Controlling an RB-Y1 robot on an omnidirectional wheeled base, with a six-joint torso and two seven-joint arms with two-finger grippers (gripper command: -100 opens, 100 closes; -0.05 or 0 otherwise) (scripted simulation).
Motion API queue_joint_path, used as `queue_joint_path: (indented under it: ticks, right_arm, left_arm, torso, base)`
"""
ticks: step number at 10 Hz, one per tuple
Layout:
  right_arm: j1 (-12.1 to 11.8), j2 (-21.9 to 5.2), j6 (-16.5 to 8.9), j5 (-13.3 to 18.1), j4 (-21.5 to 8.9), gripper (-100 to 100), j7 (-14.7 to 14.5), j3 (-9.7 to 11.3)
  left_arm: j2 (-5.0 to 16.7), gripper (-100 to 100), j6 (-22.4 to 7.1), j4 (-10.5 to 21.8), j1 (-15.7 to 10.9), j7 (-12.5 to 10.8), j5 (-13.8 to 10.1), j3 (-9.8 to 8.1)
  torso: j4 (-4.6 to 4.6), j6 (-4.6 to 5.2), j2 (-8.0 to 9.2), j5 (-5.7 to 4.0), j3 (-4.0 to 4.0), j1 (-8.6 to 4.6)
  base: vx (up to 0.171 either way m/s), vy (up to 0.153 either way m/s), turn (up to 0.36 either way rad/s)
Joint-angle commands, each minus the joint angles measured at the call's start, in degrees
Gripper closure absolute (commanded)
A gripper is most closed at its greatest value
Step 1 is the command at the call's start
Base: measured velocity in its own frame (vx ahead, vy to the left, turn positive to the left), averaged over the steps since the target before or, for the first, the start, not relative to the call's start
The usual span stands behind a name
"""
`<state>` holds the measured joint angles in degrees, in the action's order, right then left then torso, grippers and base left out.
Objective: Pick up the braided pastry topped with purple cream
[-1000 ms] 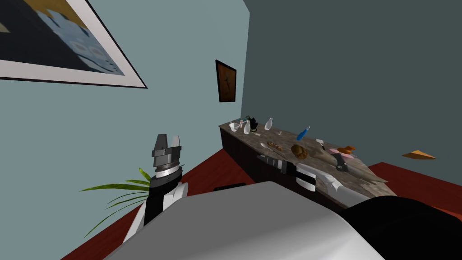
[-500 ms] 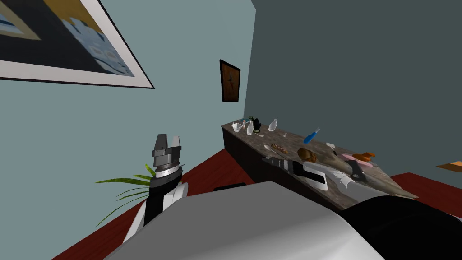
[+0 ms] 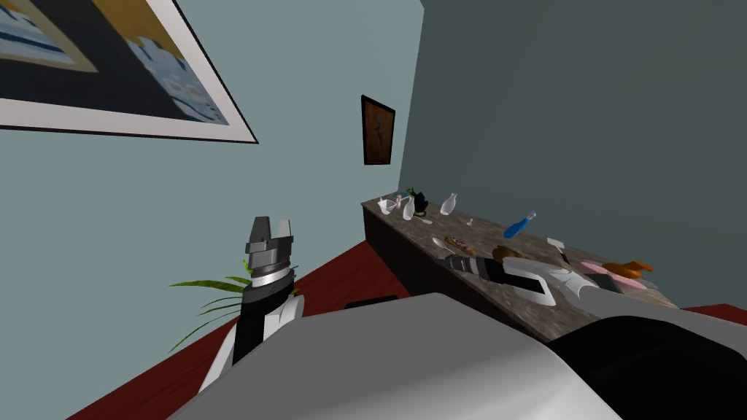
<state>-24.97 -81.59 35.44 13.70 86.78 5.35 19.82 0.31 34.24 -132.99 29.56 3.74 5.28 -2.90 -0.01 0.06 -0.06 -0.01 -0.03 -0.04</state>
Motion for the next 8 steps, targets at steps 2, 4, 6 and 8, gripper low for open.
queue_joint_path:
  ticks: [2, 4, 6, 8]
  right_arm:
    - [-0.27, -3.85, 0.7, 0.56, -2.25, -100, 0.03, 1.09]
    - [-0.59, -7.11, 1.38, 1.02, -4.23, -100, 0.17, 2.04]
    - [-0.96, -10.15, 2.02, 1.47, -6.14, -100, 0.33, 2.98]
    - [-1.37, -12.93, 2.63, 1.92, -7.96, -100, 0.51, 3.9]
  left_arm:
    - [0.0, 0, 0.0, 0.0, -0.01, 0.0, 0.0, 0.0]
    - [0.0, 0, 0.0, 0.0, 0.0, 0.0, 0.0, 0.0]
    - [0.0, 0, 0.0, 0.0, 0.0, 0.0, 0.0, 0.0]
    - [0.0, 0, 0.0, 0.0, 0.0, 0.0, 0.0, 0.0]
  torso:
    - [-0.01, -0.04, -0.04, 0.0, -0.02, -0.04]
    - [-0.02, -0.04, -0.11, 0.0, -0.06, -0.07]
    - [-0.03, -0.04, -0.12, 0.0, -0.07, -0.05]
    - [-0.02, -0.03, -0.11, -0.02, -0.06, -0.11]
  base:
    - [0.038, -0.021, 0.122]
    - [0.05, -0.029, 0.122]
    - [0.043, -0.027, 0.11]
    - [0.041, -0.041, 0.104]
